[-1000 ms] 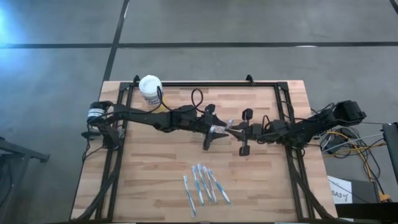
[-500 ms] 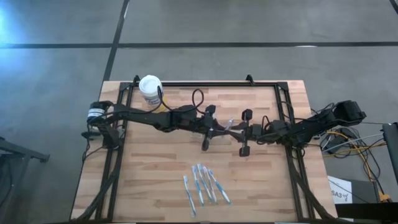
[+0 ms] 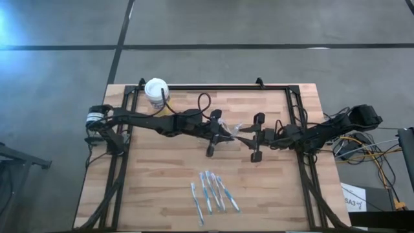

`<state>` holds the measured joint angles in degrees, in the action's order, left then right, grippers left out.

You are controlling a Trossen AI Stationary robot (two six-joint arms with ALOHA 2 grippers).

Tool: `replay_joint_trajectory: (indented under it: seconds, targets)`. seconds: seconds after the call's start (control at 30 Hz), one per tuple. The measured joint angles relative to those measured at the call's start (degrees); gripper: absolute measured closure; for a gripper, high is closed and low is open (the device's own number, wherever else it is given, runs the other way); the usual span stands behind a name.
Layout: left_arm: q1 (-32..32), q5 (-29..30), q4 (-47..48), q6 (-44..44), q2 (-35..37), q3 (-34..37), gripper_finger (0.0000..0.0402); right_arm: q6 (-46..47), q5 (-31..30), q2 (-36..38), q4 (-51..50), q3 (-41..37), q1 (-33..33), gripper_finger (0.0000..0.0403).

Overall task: Pick & Place toothbrushing station
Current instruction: Put the blue toothbrush into the left section of the transparent organizer

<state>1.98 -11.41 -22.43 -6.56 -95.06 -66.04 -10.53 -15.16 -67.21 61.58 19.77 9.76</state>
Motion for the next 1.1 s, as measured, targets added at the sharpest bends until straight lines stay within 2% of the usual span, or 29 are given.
replay_joint_trajectory:
  seconds: [0.13, 0.33, 0.47, 0.6, 0.67, 0.87, 1.1]
  targets:
    - [0.00, 0.69, 0.55, -1.52, 5.47, 4.37, 0.0376, 0.02, 0.02, 3.71, -0.35, -1.82, 0.13, 0.0269]
    - [-0.07, 2.87, -0.04, -1.69, 18.38, 15.90, 0.0376, 0.26, 0.03, 11.44, -5.72, -5.72, 0.13, 0.0279]
    - [-0.23, 2.94, 0.19, -1.31, 28.58, 24.76, 0.0375, 1.37, 0.06, 17.69, -10.31, -8.23, 0.09, 0.0308]
    - [-0.52, 3.50, -0.26, 0.26, 39.88, 33.22, 0.0374, 1.12, 0.56, 24.42, -13.59, -10.72, 0.09, 0.0359]
    - [-0.75, 5.07, -0.50, 0.71, 45.34, 37.12, 0.0376, 1.08, 2.13, 27.53, -14.87, -11.91, 0.07, 0.0384]
    - [-0.85, 6.11, -0.61, 2.72, 60.09, 47.67, 0.0376, 1.90, 11.47, 35.22, -21.60, -13.55, 0.04, 0.0394]
    - [-0.85, 7.87, -0.52, 2.80, 71.94, 56.46, 0.0376, 4.16, 12.16, 42.35, -32.66, -13.68, -0.28, 0.0394]
